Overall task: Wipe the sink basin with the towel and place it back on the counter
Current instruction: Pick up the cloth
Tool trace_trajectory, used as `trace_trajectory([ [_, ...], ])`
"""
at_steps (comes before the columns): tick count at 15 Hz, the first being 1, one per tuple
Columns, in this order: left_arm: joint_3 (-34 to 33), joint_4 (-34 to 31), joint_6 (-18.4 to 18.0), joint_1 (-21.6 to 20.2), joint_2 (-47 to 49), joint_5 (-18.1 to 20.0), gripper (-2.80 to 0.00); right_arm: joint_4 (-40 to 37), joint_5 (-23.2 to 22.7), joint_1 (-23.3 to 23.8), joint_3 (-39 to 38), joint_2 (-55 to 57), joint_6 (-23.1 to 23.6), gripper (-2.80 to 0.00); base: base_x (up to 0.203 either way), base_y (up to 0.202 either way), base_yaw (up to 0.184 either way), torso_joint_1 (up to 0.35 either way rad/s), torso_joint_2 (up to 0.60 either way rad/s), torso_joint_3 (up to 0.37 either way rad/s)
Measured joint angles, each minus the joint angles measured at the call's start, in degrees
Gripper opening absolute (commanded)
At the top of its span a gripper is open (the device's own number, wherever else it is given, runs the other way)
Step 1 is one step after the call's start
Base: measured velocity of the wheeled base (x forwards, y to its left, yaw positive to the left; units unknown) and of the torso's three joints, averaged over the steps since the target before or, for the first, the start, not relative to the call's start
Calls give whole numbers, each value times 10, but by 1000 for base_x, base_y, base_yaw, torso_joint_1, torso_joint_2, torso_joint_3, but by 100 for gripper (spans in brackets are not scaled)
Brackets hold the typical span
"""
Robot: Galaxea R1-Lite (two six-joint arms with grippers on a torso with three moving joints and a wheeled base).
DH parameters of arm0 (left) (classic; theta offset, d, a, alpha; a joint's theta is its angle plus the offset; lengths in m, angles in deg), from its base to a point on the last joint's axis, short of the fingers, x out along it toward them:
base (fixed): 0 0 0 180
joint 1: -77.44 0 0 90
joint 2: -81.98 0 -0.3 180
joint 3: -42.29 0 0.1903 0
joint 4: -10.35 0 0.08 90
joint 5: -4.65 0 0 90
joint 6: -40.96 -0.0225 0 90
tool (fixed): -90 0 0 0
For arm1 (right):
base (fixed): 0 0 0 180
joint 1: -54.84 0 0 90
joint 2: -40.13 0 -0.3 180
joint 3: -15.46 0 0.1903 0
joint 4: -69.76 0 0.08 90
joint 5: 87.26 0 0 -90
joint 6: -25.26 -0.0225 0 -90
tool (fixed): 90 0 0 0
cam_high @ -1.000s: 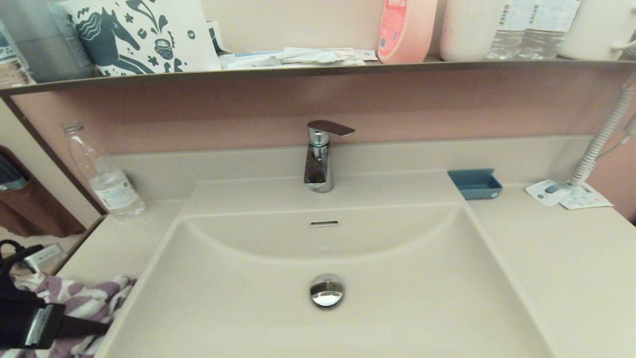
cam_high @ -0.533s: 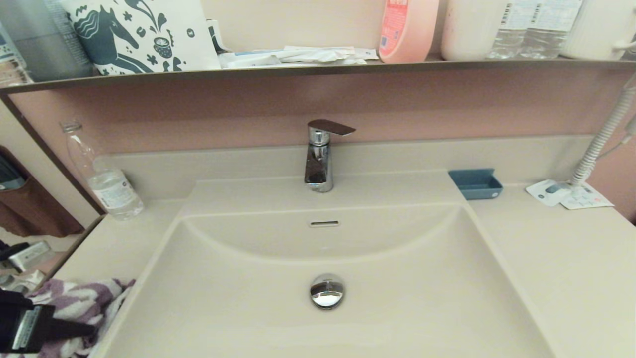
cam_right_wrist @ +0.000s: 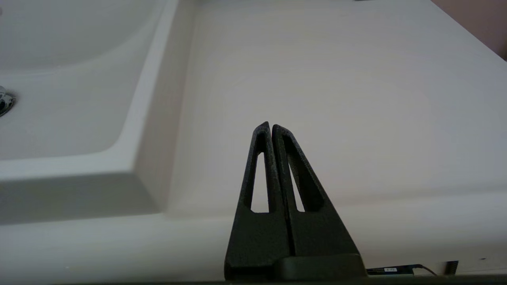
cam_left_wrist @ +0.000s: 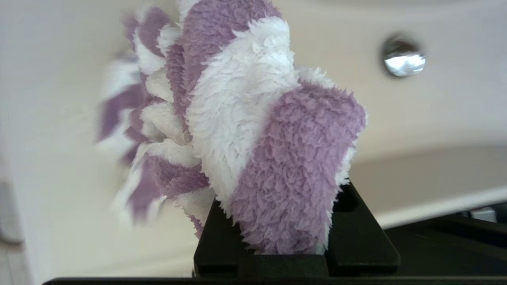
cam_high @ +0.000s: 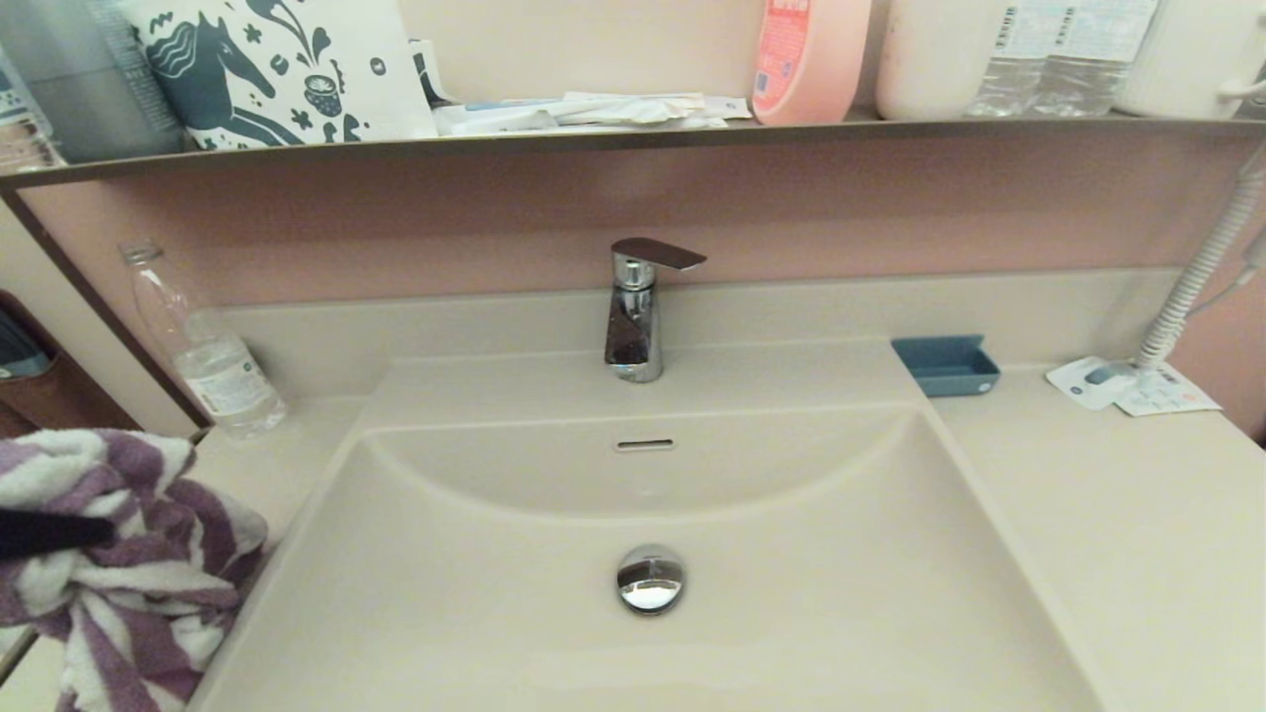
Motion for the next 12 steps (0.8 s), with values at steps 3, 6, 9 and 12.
trace_trajectory([
  [3,56,-42,48,14,-39,40,-280,0,0,0,0,0,0,-280,0,0,0,0,0,0],
  [6,128,-35,176,54,-55,51,-280,0,0,0,0,0,0,-280,0,0,0,0,0,0],
  [9,198,-23,334,114,-58,52,-280,0,0,0,0,0,0,-280,0,0,0,0,0,0],
  [12,218,65,459,126,-59,51,-280,0,0,0,0,0,0,-280,0,0,0,0,0,0],
])
